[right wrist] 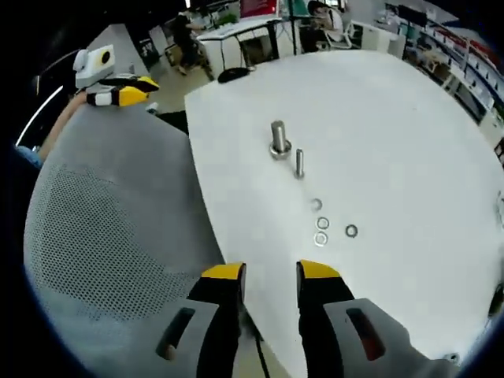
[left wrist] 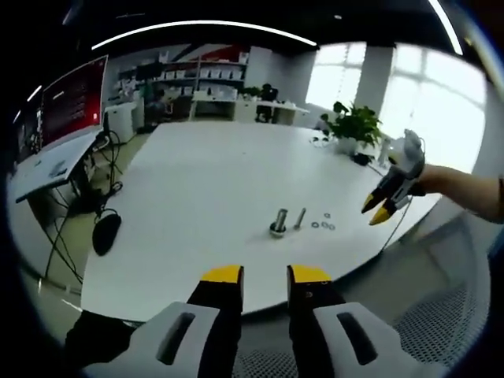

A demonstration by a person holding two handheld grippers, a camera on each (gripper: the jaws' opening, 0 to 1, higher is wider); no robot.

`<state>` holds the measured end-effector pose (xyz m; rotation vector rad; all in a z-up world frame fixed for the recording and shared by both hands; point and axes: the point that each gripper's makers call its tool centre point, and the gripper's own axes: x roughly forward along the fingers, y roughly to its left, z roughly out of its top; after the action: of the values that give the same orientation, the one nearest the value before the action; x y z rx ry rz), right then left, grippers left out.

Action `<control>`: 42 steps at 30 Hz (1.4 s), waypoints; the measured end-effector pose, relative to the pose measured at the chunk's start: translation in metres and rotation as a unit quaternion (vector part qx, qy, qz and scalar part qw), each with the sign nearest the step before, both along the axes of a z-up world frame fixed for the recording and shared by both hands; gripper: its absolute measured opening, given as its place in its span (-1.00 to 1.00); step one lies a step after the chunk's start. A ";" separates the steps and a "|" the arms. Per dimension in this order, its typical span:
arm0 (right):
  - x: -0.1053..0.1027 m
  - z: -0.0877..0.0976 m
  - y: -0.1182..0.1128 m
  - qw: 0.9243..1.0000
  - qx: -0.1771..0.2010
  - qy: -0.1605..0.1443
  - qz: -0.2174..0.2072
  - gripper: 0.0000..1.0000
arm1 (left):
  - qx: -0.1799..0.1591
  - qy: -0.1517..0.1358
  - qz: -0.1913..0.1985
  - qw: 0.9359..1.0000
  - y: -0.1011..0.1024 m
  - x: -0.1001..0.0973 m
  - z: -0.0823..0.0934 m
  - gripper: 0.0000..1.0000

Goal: Place the washer onto the threaded stud by aligning its center hole with the stud, sliding it down to the base, and recovering from edge contact or off-axis alignment until the washer reaches the visible bottom stop.

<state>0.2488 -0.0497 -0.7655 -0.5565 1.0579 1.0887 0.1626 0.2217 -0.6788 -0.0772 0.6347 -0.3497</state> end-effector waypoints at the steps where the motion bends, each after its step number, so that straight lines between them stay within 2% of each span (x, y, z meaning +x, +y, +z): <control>1: 0.002 -0.003 -0.001 1.000 -0.004 0.000 0.001 -0.46 | 0.000 -0.001 0.001 1.000 0.000 0.000 0.000 -0.62; 3: 0.014 -0.017 -0.005 0.999 -0.034 -0.003 0.016 -0.51 | 0.000 -0.004 0.004 1.000 0.001 0.001 0.001 -0.63; 5: 0.025 -0.029 -0.007 0.999 -0.048 -0.008 0.015 -0.53 | 0.001 -0.004 0.004 1.000 0.001 0.002 0.001 -0.63; 10: 0.038 -0.049 -0.005 0.998 -0.059 0.005 -0.001 -0.59 | 0.005 0.002 0.005 1.000 0.002 0.001 -0.001 -0.63; 14: 0.043 -0.062 -0.004 0.997 -0.082 0.004 0.013 -0.59 | 0.007 0.003 0.008 1.000 0.003 0.001 -0.002 -0.65; 18: 0.046 -0.067 0.002 0.997 -0.079 0.011 0.012 -0.59 | 0.008 0.005 0.007 1.000 0.003 0.001 -0.003 -0.66; 20: 0.045 -0.069 0.001 0.995 -0.092 0.018 0.020 -0.59 | 0.007 0.002 0.001 1.000 0.001 0.001 -0.002 -0.66; 23: 0.045 -0.073 0.000 0.994 -0.107 0.013 0.031 -0.57 | 0.014 0.013 0.002 1.000 0.002 0.000 -0.005 -0.68; 26: 0.044 -0.078 0.000 0.993 -0.113 0.014 0.042 -0.55 | 0.013 0.009 0.000 1.000 0.002 0.000 -0.004 -0.70; 32: 0.050 -0.077 0.003 0.992 -0.118 -0.002 0.043 -0.58 | 0.019 0.010 0.007 1.000 0.004 0.000 -0.005 -0.70; 34: 0.053 -0.078 0.001 0.989 -0.134 -0.023 0.066 -0.63 | 0.019 0.011 0.005 1.000 0.004 0.000 -0.005 -0.70; 35: 0.051 -0.078 0.003 0.988 -0.135 -0.024 0.078 -0.63 | 0.020 0.013 0.004 1.000 0.004 0.000 -0.006 -0.71; 37: 0.051 -0.078 0.003 0.988 -0.139 -0.019 0.061 -0.63 | 0.021 0.015 0.002 1.000 0.003 0.000 -0.007 -0.72; 42: 0.051 -0.078 0.002 0.987 -0.145 -0.016 0.064 -0.63 | 0.021 0.013 0.003 1.000 0.003 0.000 -0.006 -0.72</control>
<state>0.3002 -0.0474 -0.8430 -0.8829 1.1744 1.0399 0.1622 0.2251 -0.6848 -0.0441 0.6671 -0.3298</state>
